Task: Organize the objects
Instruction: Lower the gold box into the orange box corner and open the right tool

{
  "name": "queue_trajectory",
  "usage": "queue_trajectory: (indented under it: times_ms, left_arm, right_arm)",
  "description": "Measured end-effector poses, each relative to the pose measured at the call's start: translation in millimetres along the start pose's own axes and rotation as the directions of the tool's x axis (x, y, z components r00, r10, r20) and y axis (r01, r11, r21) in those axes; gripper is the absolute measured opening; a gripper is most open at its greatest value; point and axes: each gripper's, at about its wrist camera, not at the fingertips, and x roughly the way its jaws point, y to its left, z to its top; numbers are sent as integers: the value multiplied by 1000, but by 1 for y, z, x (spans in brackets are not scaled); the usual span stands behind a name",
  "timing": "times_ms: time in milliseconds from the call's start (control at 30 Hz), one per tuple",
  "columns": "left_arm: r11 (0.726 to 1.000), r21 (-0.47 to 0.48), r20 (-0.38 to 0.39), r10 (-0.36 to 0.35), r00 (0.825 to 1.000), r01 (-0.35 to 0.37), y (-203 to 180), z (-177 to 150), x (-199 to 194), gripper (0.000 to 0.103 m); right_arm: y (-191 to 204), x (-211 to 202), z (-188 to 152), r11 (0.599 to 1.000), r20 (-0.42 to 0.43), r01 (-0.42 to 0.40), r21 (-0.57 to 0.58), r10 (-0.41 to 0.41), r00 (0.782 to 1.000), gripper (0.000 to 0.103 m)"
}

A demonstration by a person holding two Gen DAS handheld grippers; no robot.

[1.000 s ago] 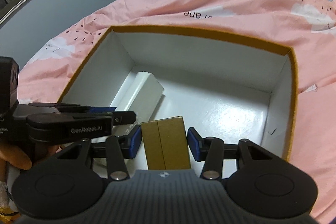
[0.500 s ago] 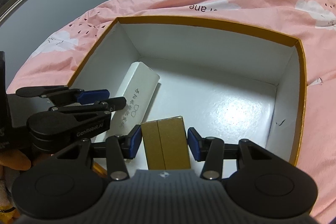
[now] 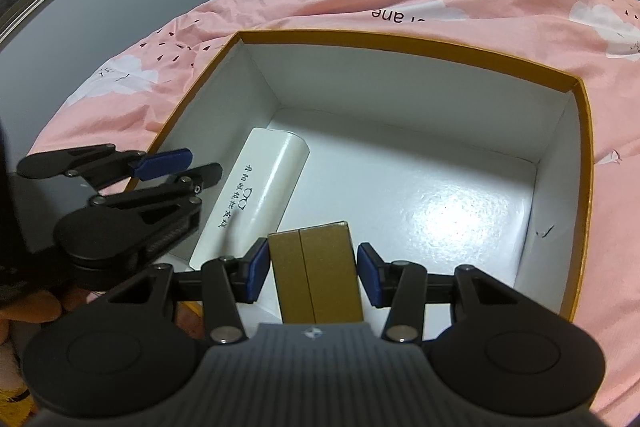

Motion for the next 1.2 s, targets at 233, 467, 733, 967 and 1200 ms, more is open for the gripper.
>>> queue_trajectory:
  times_ms: [233,467,733,967,1200]
  left_arm:
    - [982,-166,57,-79,995,87,46,14,-23,38]
    - [933,-323,-51,-185,981,159,94,3,-11,38]
    - [912,-353,-114,-265,957,210,93,-11,5,25]
    - [905,-360,-118,-287,951,228,89,-14,4,12]
    - [917,-349,-119,-247,962,192,80,-16,-4,12]
  right_arm:
    - [4,11,9,1000,-30,-2,28,2,1000,50]
    - [6,35,16,992,-73,10,127,-1,997,49]
    - [16,53,20,983,-111,45,179,-25,994,49]
    - [16,57,18,973,-129,-6,229,36,991,49]
    - [24,54,16,988,-129,-3,153,23,991,49]
